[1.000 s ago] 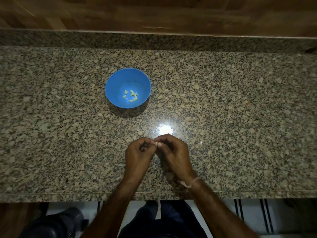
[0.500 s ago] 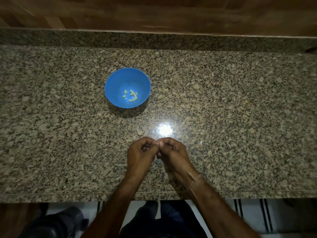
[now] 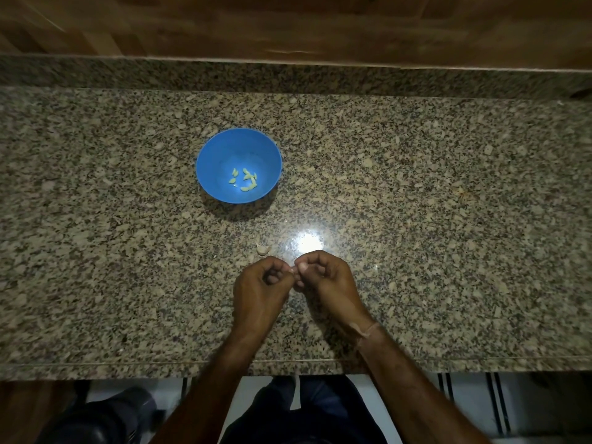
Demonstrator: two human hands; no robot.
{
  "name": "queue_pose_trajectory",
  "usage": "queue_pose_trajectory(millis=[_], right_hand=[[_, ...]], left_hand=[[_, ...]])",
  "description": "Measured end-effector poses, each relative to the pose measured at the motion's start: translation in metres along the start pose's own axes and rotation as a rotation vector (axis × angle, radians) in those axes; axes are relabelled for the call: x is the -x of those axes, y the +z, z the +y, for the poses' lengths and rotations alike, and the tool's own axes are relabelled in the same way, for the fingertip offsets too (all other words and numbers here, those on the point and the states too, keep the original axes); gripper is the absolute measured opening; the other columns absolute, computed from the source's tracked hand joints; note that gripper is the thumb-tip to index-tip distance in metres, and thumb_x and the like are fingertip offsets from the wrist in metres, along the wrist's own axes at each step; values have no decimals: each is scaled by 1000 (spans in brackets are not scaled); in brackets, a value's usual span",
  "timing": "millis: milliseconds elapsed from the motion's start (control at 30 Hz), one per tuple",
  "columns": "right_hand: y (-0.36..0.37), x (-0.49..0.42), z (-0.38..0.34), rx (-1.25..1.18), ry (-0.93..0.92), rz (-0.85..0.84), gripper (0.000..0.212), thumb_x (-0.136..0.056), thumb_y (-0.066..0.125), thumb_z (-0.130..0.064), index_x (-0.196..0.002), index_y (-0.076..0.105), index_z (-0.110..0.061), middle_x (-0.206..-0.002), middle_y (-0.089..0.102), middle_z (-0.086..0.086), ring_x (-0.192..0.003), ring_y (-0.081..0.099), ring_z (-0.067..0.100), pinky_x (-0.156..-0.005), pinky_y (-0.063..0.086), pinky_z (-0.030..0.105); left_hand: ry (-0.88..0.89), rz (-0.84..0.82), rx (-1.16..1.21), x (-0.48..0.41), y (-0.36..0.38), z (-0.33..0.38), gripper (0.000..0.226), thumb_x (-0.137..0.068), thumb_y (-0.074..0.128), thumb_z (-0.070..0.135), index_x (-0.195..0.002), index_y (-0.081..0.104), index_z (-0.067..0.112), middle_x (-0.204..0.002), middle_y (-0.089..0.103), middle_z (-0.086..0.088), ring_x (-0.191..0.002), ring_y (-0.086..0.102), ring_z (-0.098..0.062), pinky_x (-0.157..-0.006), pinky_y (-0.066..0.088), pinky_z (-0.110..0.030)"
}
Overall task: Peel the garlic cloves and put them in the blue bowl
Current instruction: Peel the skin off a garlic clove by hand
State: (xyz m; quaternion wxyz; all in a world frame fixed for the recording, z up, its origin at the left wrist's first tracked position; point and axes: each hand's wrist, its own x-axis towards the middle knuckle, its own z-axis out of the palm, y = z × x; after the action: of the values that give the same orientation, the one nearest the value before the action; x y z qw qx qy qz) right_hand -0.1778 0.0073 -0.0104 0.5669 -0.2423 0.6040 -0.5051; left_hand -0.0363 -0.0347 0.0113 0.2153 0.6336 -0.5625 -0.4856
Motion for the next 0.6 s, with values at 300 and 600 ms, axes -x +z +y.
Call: queue_pose_trajectory(millis=[300,600], right_hand=[[-1,1,-1,-275,173,25,12,-105,57,-1,-109,68,1,-104,77,22,-90,74,27,-85,62,36],[2,6,-1,-288,242,42,20,-86,80,-18,-100,72,-6,-92,75,13,-80,63,23,-76,55,33]], left_hand=[[-79,59,-81,-2,1,-7,6,-89,71,28,-83,70,27,-77,71,9,-74,67,-11,-68,54,-31],[46,8,78,5,4,-6,7,-94,74,26,-98,77,31,-86,76,13,-80,72,-8,-74,63,-43]])
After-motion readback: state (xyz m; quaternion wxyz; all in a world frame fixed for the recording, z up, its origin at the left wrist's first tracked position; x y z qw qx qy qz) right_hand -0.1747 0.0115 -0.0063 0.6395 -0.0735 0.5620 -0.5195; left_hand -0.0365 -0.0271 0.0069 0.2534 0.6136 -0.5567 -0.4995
